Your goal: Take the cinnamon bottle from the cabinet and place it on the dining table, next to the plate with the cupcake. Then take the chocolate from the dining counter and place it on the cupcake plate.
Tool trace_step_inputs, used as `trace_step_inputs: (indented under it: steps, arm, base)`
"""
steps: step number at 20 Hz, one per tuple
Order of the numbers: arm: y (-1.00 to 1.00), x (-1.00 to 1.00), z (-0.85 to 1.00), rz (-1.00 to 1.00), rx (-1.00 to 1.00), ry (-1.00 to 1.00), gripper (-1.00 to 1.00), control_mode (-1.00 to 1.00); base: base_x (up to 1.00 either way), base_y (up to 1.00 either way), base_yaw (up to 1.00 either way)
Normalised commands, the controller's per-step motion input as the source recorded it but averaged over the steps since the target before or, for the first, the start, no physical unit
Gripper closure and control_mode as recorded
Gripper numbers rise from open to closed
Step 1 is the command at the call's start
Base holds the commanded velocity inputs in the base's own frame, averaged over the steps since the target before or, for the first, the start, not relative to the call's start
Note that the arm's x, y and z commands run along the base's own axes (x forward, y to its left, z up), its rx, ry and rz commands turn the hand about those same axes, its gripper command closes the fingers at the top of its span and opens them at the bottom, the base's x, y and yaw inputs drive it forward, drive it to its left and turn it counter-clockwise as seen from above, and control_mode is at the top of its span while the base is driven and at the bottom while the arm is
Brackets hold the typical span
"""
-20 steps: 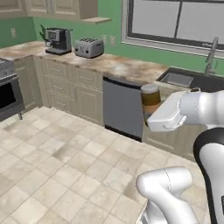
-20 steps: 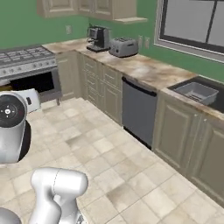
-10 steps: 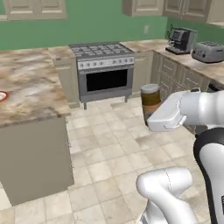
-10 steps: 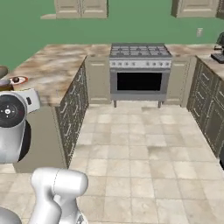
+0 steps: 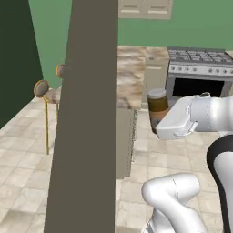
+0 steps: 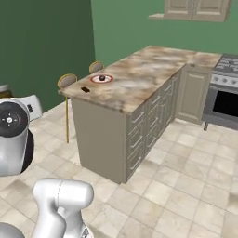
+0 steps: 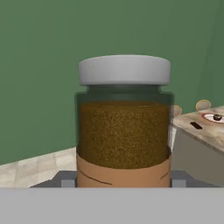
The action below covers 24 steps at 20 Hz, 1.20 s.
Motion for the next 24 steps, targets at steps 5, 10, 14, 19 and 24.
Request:
trace_step_inputs:
  steps: [5,10,14,19,24]
  arm:
    - [0.00,0.00,0.00,0.00,0.00,0.00,1.00,1.00]
    - [0.00,0.00,0.00,0.00,0.00,0.00,1.00,1.00]
    - [0.00,0.00,0.00,0.00,0.00,0.00,1.00,1.00]
    - [0.00,0.00,0.00,0.00,0.00,0.00,1.00,1.00]
    - [0.00,0.00,0.00,0.00,0.00,0.00,1.00,1.00]
  base:
    - [0.73,0.00,0.21]
    - [0.88,0.00,0.04]
    - [0.92,0.00,0.00]
    - [0.87,0.27,-0.07]
    - [0.74,0.48,-0.16]
